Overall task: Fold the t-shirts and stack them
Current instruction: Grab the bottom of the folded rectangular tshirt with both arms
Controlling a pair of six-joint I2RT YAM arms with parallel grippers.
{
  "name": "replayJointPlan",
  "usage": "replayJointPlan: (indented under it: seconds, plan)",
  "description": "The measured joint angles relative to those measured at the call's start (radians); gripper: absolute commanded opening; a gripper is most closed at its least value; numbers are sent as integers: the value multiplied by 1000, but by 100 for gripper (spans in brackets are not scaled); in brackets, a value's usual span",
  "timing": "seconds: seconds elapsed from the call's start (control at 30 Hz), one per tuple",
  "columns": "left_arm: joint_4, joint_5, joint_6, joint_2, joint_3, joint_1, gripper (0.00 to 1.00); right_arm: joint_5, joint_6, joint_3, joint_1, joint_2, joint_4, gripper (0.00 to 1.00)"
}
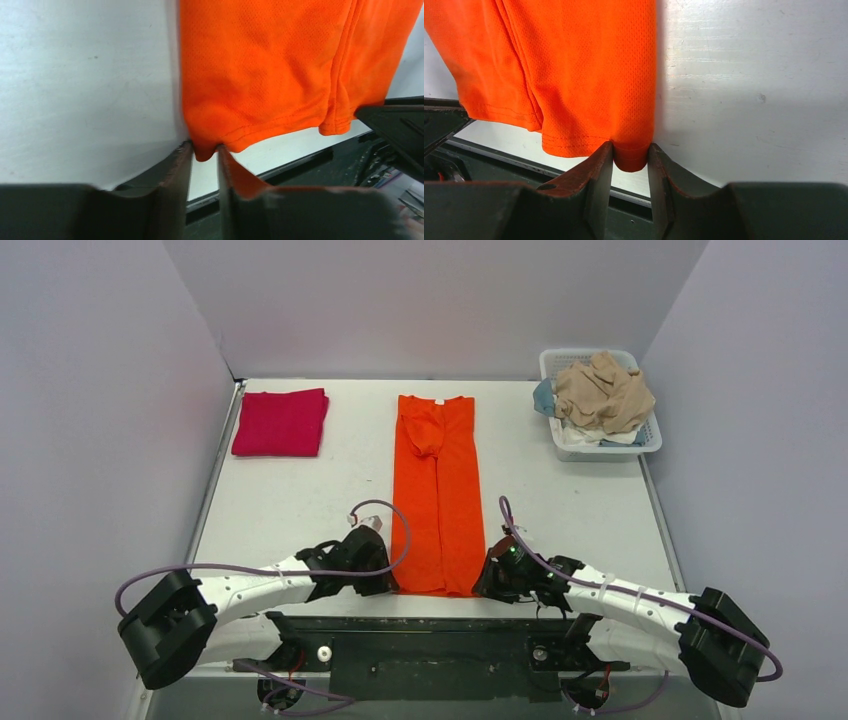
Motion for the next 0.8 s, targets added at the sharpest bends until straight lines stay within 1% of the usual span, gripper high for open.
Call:
replayJointPlan:
  seconds: [0.03, 0.07, 0.1, 0.13, 0.2, 0.37, 0.43, 0.6, 0.73, 0.8]
  plan:
    - [11, 1, -3, 9, 0, 0, 6, 0, 0, 0, 0, 2, 2, 24]
    - [22, -2, -3, 19, 0, 0, 0, 0, 0, 0, 0, 5, 4, 21]
    - [28, 0, -2, 31, 0, 0, 0, 0, 0, 0, 0, 8, 7, 19]
    - [40, 0, 0, 35, 0, 0, 0, 0, 0, 0, 0, 11, 9, 10]
    - [51, 1, 0, 40, 0, 0, 0, 1, -2, 0, 0, 14, 9, 0]
    - [55, 16, 2, 8, -19, -1, 0, 2, -8, 0, 4, 10, 3, 0]
    - [51, 33, 0, -43, -46, -3, 0, 1, -8, -1, 25, -9, -11, 0]
    - [23, 103, -39, -171, -112, -37, 0, -12, 21, -9, 121, -90, -70, 0]
    - [-14, 124, -53, -243, -106, -53, 0, 5, 22, 8, 139, -154, -139, 0]
    - [-46, 117, -37, -254, -63, -42, 0, 37, -5, 56, 125, -159, -178, 0]
